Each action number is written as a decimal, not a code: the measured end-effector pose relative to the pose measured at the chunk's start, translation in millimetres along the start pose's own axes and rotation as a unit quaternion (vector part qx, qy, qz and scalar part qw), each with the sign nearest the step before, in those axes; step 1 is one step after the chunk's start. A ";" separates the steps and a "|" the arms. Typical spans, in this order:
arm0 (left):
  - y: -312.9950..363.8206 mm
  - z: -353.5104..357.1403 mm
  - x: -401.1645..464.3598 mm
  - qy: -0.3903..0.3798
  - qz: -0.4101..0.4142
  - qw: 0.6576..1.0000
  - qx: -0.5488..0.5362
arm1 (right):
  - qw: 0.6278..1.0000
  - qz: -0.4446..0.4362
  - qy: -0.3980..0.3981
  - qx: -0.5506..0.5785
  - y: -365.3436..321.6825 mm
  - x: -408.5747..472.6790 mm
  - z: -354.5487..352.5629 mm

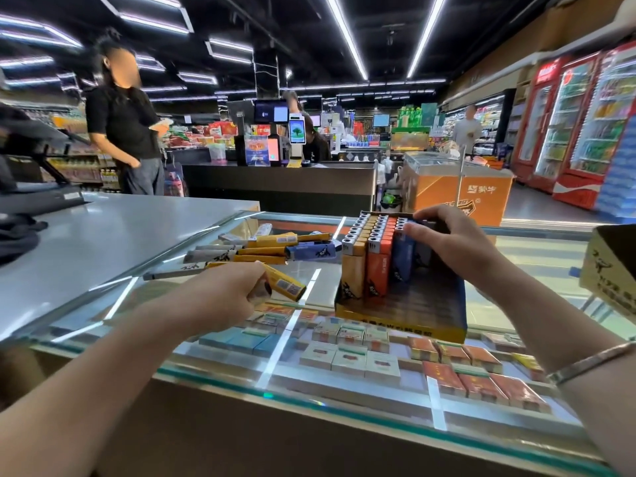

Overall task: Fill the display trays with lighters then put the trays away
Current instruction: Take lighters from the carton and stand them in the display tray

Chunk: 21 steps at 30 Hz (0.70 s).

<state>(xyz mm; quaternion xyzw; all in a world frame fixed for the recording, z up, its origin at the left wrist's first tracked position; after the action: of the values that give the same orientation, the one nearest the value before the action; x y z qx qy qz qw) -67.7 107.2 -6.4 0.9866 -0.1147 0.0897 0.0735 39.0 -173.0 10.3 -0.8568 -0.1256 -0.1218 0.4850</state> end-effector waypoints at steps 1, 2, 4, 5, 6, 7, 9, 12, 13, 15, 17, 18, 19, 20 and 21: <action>1.6 2.4 0.4 0.015 0.018 1.000 -0.007 | 1.000 -0.001 0.001 0.000 -0.1 -0.2 0.1; 3.1 3.9 0.9 0.036 0.039 0.999 -0.006 | 1.000 -0.003 0.002 -0.001 -0.1 -0.3 0.0; 5.3 4.1 2.1 0.100 0.080 0.992 0.013 | 1.000 -0.005 0.001 -0.003 0.2 -0.4 0.0; 5.4 3.4 3.0 0.128 0.093 0.987 0.025 | 1.000 -0.006 0.000 -0.004 0.6 -0.1 0.2; 4.8 3.3 4.8 0.139 0.102 0.984 0.033 | 1.000 -0.006 0.000 -0.006 1.1 0.3 0.2; 4.3 3.7 6.8 0.129 0.110 0.985 0.033 | 1.000 -0.006 -0.001 -0.008 1.4 0.5 0.1; 4.3 6.6 11.7 0.070 0.115 0.991 0.016 | 1.000 -0.006 -0.004 -0.008 1.3 0.8 0.0; 6.6 12.7 19.0 -0.003 0.122 0.992 0.034 | 1.000 -0.010 -0.001 -0.016 1.0 1.1 -0.6; 7.3 14.4 20.7 -0.011 0.124 0.991 0.053 | 1.000 -0.011 0.000 -0.018 0.9 1.1 -0.8; 10.0 17.1 21.8 -0.003 0.132 0.988 0.076 | 1.000 -0.011 -0.002 -0.016 1.1 1.1 -0.4; 13.5 19.3 20.5 0.025 0.145 0.986 0.084 | 1.000 -0.010 -0.004 -0.015 1.2 0.8 0.0; 14.7 20.3 19.7 0.038 0.152 0.984 0.087 | 1.000 -0.009 -0.004 -0.014 1.1 0.8 0.3; 15.7 21.1 19.2 0.052 0.158 0.982 0.090 | 1.000 -0.009 -0.003 -0.013 0.9 0.8 0.4; 15.9 21.7 18.9 0.065 0.163 0.980 0.091 | 1.000 -0.010 -0.003 -0.014 0.8 0.9 0.7; 15.8 21.5 18.8 0.079 0.167 0.979 0.088 | 1.000 -0.011 -0.002 -0.015 0.8 1.1 0.9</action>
<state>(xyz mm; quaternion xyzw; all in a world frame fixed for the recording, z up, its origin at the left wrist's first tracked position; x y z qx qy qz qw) -50.0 84.4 -21.7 0.9460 -0.2632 0.1881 -0.0206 40.4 -172.5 9.6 -0.8629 -0.1340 -0.1267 0.4705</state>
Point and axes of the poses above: each hand's wrist, its own x-axis towards the middle knuckle, its own z-axis out of the palm, y = z × x, the point moved 2 cm from there along x, towards the middle knuckle, and after that the axes turned 7 degrees about z, right-handed, at the moved point
